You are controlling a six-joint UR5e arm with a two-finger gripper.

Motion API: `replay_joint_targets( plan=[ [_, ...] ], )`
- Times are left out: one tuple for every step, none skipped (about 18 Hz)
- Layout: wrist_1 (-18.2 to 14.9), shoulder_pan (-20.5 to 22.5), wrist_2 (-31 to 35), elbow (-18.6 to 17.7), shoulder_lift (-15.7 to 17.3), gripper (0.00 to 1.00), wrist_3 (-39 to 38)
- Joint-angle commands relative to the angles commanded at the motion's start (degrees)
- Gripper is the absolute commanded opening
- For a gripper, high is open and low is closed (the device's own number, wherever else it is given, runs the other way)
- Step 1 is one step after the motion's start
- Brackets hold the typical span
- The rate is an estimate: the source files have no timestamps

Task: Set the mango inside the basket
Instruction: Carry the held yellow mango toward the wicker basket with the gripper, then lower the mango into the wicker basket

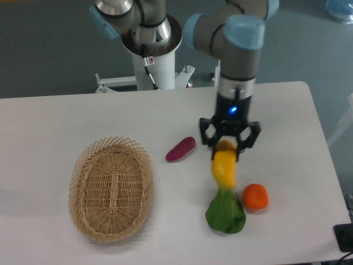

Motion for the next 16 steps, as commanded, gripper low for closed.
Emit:
replay_joint_targets(
  plan=[
    [0.09,-1.59,0.44,0.00,-0.53,0.51,-1.34],
    [0.09,-3.52,1.14,0.00,-1.05,0.51,-1.96],
    [0.17,-6.24,2.28,0.00,-2.02,0.51,-2.31],
    [0.17,-8.70,3.16,0.00,-2.72,0.51,-3.97],
    [0.17,-10.73,3.60,0.00,-3.34,0.51,-5.38],
    [0.17,-12.14,3.78,0.00,-3.95,0.51,-5.48],
    [0.17,-13.89,4.04,0.00,-4.57,0.51,-5.57],
    [0.17,-15.22,4.05,-0.09,-5.10,0.51,-5.48],
    [0.26,-16.45,4.13,0.00,-5.80,0.51,-5.31],
    [0.44,-17.68,4.48,0.00,-7.02,0.51,-5.13],
    [0.53,-18.82,4.49,0.00,-8.17,0.51,-4.96],
    [0.53,-19.35,4.57,0.00,-8.87,0.51,-4.78],
    [0.61,-20.06,5.18,0.09,-9.58,0.51,-4.78],
    [0.61,-20.67,5.80,0.44,-10.45,0.51,-4.78],
    [0.61,-21.11,6.24,0.87,-11.51,0.52,-4.34],
    [0.61,-21.55,6.50,0.96,-12.04,0.52,-3.90]
  ],
)
